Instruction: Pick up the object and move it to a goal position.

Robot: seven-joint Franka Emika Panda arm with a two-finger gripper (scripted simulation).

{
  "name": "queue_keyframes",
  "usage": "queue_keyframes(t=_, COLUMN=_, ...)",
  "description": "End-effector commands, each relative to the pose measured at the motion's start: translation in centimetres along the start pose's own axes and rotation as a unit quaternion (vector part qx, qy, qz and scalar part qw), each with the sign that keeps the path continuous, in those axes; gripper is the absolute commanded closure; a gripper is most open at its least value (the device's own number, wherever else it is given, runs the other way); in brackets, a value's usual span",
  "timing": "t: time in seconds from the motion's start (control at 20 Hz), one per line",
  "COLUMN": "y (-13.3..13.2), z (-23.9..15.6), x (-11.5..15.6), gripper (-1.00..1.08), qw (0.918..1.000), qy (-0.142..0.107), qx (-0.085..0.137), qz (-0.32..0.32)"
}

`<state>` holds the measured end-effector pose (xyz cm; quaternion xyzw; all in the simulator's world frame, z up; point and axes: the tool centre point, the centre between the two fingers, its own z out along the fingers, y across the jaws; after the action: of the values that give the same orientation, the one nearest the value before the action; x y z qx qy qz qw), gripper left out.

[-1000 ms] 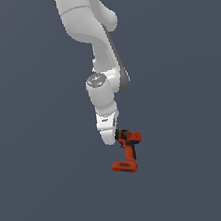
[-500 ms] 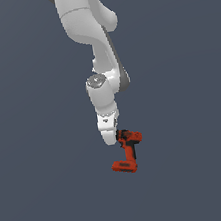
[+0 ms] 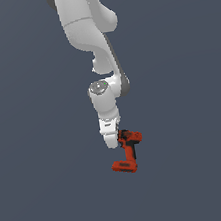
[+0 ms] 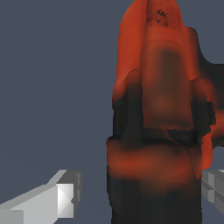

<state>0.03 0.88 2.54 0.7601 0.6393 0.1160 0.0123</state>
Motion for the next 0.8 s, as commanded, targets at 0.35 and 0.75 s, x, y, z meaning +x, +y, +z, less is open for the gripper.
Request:
queue_keyframes(t=0.35, y=0.09, z=0.08, x=-0.01, gripper=1.08, qw=1.0, qy=0.0, qx=-0.001, qz=0.0)
queue_keyframes(t=0.75, y=0.05, z=-0.58, x=-0.15, gripper=1.08, qw=1.0, qy=-0.001, qx=-0.002, qz=0.002)
